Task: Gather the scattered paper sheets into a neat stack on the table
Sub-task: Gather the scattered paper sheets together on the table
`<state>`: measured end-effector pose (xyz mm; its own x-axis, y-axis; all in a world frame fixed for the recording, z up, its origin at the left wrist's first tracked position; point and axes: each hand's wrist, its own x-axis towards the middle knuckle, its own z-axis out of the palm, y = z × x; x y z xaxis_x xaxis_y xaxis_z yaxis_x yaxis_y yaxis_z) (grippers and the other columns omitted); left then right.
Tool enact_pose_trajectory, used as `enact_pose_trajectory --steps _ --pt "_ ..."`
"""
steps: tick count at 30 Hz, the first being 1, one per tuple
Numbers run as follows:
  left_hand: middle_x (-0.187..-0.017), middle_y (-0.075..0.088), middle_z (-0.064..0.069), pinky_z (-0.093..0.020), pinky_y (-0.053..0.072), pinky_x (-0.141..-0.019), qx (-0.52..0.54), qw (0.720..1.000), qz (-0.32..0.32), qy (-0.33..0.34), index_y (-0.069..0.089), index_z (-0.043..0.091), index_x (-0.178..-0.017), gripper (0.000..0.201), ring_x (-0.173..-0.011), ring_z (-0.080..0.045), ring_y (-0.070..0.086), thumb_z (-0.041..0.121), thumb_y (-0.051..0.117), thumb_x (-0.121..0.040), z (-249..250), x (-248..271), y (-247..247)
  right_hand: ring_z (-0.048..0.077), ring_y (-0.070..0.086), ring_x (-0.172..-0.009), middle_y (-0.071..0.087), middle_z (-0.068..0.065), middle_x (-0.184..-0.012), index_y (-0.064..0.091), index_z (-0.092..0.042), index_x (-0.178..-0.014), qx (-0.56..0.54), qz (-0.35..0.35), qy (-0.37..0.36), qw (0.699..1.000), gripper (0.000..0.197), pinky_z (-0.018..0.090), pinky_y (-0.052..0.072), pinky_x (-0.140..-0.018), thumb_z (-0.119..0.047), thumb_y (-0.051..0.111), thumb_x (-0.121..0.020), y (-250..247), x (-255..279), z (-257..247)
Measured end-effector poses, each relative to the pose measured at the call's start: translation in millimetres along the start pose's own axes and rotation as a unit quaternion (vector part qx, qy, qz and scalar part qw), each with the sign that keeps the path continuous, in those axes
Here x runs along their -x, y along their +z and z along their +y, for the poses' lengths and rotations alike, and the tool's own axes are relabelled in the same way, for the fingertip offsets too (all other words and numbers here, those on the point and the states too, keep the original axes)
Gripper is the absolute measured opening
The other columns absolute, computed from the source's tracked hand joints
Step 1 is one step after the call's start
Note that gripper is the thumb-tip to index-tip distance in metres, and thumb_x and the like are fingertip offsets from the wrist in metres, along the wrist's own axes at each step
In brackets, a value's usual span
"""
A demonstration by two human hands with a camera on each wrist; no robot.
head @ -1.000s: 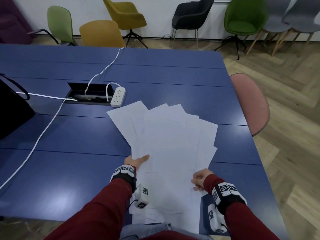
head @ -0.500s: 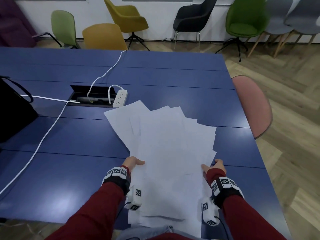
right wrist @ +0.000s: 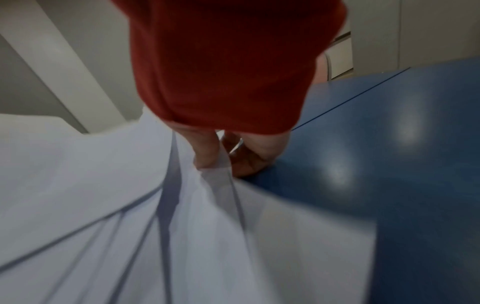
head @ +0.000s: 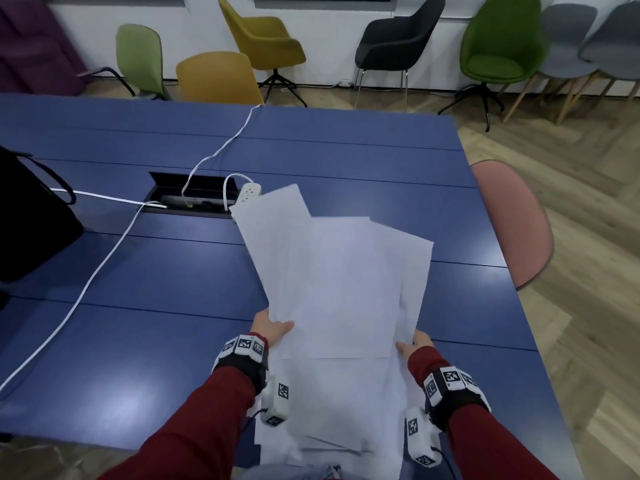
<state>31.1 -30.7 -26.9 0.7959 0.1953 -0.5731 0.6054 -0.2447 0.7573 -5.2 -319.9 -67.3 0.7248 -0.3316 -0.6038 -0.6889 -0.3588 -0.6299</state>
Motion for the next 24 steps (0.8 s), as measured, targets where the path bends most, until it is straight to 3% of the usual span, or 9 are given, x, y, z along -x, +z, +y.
enact_pose_trajectory --steps 2,5,8,11,14,17,19,22,24 --pt "-0.125 0.060 -0.025 -0.034 0.046 -0.088 0.052 0.998 0.021 -0.008 0.053 -0.010 -0.122 0.041 -0.097 -0.026 0.058 -0.006 0.063 -0.082 2 3 -9 0.033 0.057 -0.107 0.056 0.016 -0.113 0.047 0.005 -0.122 -0.025 0.030 -0.013 0.999 0.042 0.032 0.043 -0.094 0.011 0.042 -0.081 -5 0 1" --pt "-0.121 0.059 -0.019 -0.030 0.041 -0.087 0.068 0.995 0.074 -0.019 0.049 -0.012 -0.124 0.042 -0.102 -0.028 0.057 -0.006 0.060 -0.084 -2 6 -25 0.033 0.045 -0.126 0.040 0.012 -0.140 0.050 -0.003 -0.130 0.029 0.061 -0.050 0.996 0.056 0.035 0.033 -0.108 0.013 0.039 -0.078 -12 -6 -7" --pt "-0.125 0.059 -0.029 -0.028 0.040 -0.084 0.052 0.990 0.122 -0.041 0.054 -0.015 -0.119 0.035 -0.099 -0.027 0.057 -0.009 0.056 -0.084 -17 4 -41 0.033 0.038 -0.129 0.030 -0.003 -0.150 0.044 -0.030 -0.138 0.131 0.057 -0.037 0.989 0.069 0.041 0.030 -0.112 0.004 0.043 -0.078 -9 -5 -18" --pt "-0.122 0.058 -0.035 -0.030 0.041 -0.081 0.053 0.984 0.161 -0.062 0.056 -0.017 -0.117 0.033 -0.091 -0.023 0.051 -0.013 0.049 -0.085 -30 4 -48 0.032 0.039 -0.123 0.030 -0.007 -0.149 0.040 -0.039 -0.138 0.169 0.058 -0.042 0.983 0.066 0.040 0.032 -0.110 -0.007 0.050 -0.081 1 -5 -28" --pt "-0.117 0.062 -0.030 -0.028 0.039 -0.080 0.033 0.985 0.158 -0.061 0.056 -0.015 -0.118 0.034 -0.090 -0.022 0.050 -0.012 0.048 -0.085 -33 3 -49 0.031 0.035 -0.122 0.026 -0.009 -0.149 0.039 -0.048 -0.133 0.217 0.035 -0.044 0.975 0.061 0.044 0.032 -0.109 -0.015 0.048 -0.082 12 -6 -37" --pt "-0.097 0.059 -0.016 -0.028 0.040 -0.079 0.015 0.988 0.135 -0.079 0.059 -0.012 -0.116 0.032 -0.089 -0.023 0.052 -0.006 0.053 -0.084 -33 -2 -52 0.029 0.025 -0.130 0.016 -0.011 -0.154 0.053 -0.045 -0.122 0.234 0.049 -0.025 0.971 0.042 0.049 0.025 -0.109 -0.025 0.050 -0.086 20 -5 -50" --pt "-0.096 0.057 -0.013 -0.027 0.041 -0.079 0.008 0.987 0.130 -0.089 0.062 -0.006 -0.108 0.025 -0.090 -0.025 0.055 -0.001 0.056 -0.084 -33 -5 -56 0.026 0.025 -0.134 0.018 -0.012 -0.155 0.066 -0.032 -0.109 0.223 0.071 -0.005 0.972 0.027 0.049 0.023 -0.106 -0.032 0.050 -0.087 22 -6 -60" --pt "-0.111 0.065 -0.019 -0.024 0.040 -0.081 0.005 0.989 0.122 -0.085 0.062 -0.006 -0.112 0.031 -0.109 -0.031 0.062 0.002 0.063 -0.083 -34 -9 -60 0.024 0.031 -0.133 0.031 -0.005 -0.150 0.068 -0.016 -0.101 0.234 0.061 -0.007 0.970 0.033 0.047 0.029 -0.104 -0.041 0.053 -0.086 29 -7 -66" --pt "-0.122 0.064 -0.021 -0.024 0.040 -0.082 0.022 0.989 0.118 -0.086 0.061 -0.008 -0.115 0.037 -0.110 -0.031 0.062 0.003 0.068 -0.080 -36 -8 -60 0.027 0.041 -0.126 0.043 0.004 -0.137 0.062 -0.011 -0.102 0.215 0.080 -0.029 0.973 0.031 0.047 0.036 -0.100 -0.036 0.057 -0.085 29 -5 -64"
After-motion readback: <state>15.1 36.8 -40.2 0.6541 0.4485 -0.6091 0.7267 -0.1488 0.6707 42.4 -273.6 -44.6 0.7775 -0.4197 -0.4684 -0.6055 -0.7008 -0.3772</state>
